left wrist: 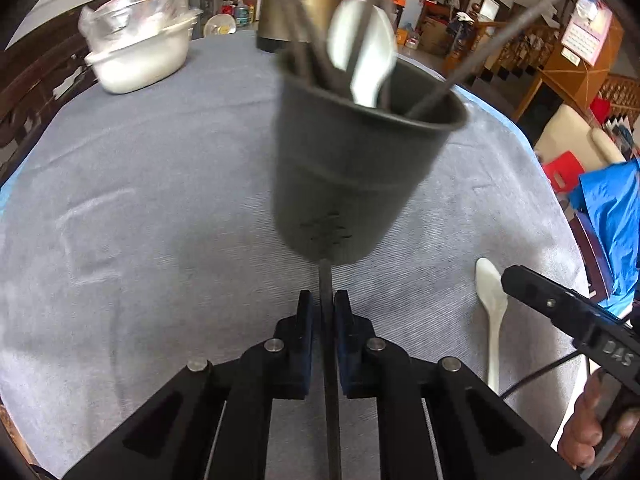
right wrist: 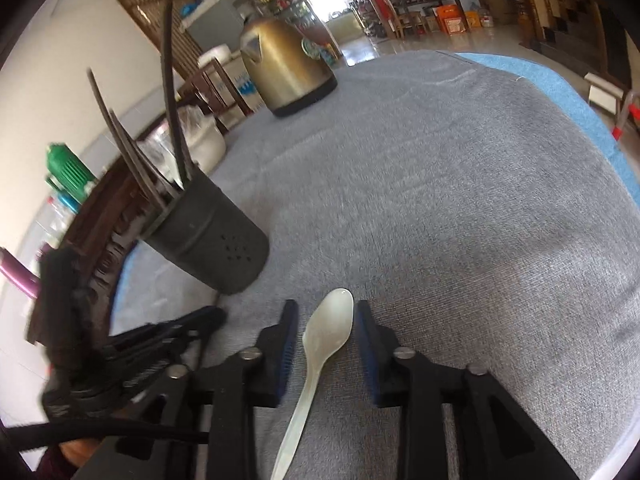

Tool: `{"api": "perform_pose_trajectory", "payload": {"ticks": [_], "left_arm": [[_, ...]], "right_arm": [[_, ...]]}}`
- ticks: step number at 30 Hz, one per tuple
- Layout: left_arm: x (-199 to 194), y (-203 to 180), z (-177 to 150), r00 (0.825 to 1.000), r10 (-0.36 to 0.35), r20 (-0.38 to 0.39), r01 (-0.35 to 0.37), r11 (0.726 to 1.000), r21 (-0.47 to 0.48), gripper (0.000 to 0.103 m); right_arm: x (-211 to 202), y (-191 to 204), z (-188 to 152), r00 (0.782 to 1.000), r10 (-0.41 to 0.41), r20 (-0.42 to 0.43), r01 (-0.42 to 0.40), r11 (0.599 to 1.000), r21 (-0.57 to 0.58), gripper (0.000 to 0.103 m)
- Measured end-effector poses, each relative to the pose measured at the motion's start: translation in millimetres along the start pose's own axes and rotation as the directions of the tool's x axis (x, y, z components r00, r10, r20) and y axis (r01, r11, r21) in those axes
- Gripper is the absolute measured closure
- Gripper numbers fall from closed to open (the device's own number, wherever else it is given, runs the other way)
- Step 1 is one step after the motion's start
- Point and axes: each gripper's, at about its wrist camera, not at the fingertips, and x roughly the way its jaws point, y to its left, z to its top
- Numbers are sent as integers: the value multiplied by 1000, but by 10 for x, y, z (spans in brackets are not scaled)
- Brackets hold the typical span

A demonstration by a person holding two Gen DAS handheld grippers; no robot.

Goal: Organize utensils
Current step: 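Close the left tool on the dark chopstick lying on the table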

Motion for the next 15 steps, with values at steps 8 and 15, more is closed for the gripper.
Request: {"api": "perform_pose_trajectory", "payload": {"ticks": [8, 15], "left_arm": [[-1, 312, 63, 1000, 26, -4, -26, 998, -63, 92], [73, 211, 175, 999, 31, -21, -32, 998, -58, 89]], "right_arm": [[206, 355, 28, 982, -189, -30, 182, 970, -162, 65], [305, 547, -19, 962, -273, -8, 260, 924, -282, 73]]}}
